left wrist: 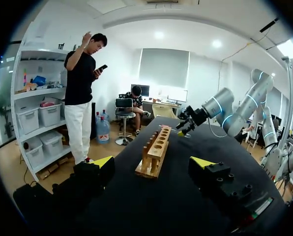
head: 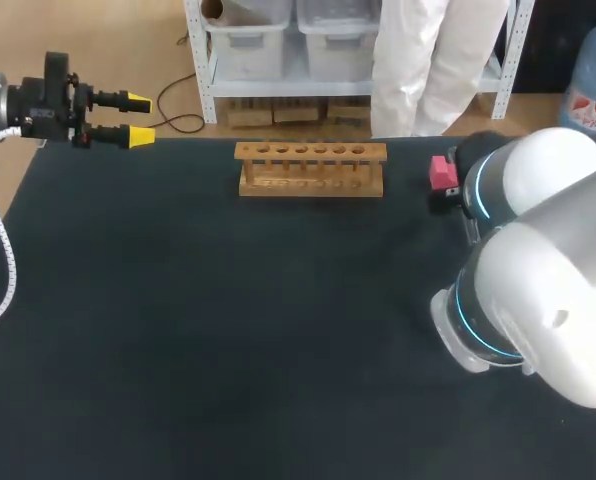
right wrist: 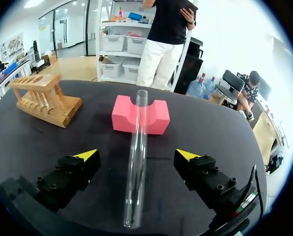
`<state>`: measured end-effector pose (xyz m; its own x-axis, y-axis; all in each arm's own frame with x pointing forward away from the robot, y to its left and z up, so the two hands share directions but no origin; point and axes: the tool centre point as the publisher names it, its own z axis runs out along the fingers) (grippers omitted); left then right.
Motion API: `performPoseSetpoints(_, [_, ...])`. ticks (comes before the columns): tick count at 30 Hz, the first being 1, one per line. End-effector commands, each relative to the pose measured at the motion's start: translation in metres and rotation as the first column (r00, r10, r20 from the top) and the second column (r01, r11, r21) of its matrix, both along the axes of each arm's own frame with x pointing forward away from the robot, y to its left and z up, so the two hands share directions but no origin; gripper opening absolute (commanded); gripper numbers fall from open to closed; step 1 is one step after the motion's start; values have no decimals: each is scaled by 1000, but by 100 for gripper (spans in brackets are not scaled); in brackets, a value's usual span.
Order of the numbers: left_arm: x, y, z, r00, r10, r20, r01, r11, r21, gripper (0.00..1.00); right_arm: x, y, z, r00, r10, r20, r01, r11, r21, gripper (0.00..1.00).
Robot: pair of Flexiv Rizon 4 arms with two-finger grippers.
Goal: Grasp the test tube, adjust it, and insert it.
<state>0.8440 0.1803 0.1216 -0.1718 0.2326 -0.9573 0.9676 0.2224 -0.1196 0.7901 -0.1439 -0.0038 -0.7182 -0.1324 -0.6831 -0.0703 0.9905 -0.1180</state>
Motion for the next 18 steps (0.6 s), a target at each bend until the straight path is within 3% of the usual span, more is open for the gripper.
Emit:
performPoseSetpoints(1, [-2, 0, -1, 1000, 4, 4, -4, 1000, -1, 100, 4, -2, -3, 1000, 29, 0, -29, 999, 25, 100])
performPoseSetpoints(8, [-2, 0, -1, 1000, 4, 4, -4, 1000, -1, 100, 6, 0, -5, 999, 48, 3, -48, 998, 38, 98])
performPoseSetpoints(12, [-2, 0, -1, 1000, 4, 4, -4, 1000, -1, 100, 8, 0, -5, 998, 59, 4, -59, 997, 40, 51])
performPoseSetpoints(15, [-2, 0, -1, 1000, 4, 4, -4, 1000, -1, 100, 8, 0, -6, 998, 63, 2, -64, 997, 39, 41])
performPoseSetpoints(18, [-2, 0, -1, 1000, 4, 4, -4, 1000, -1, 100, 9, 0, -7, 998, 68, -3, -67, 997, 40, 40])
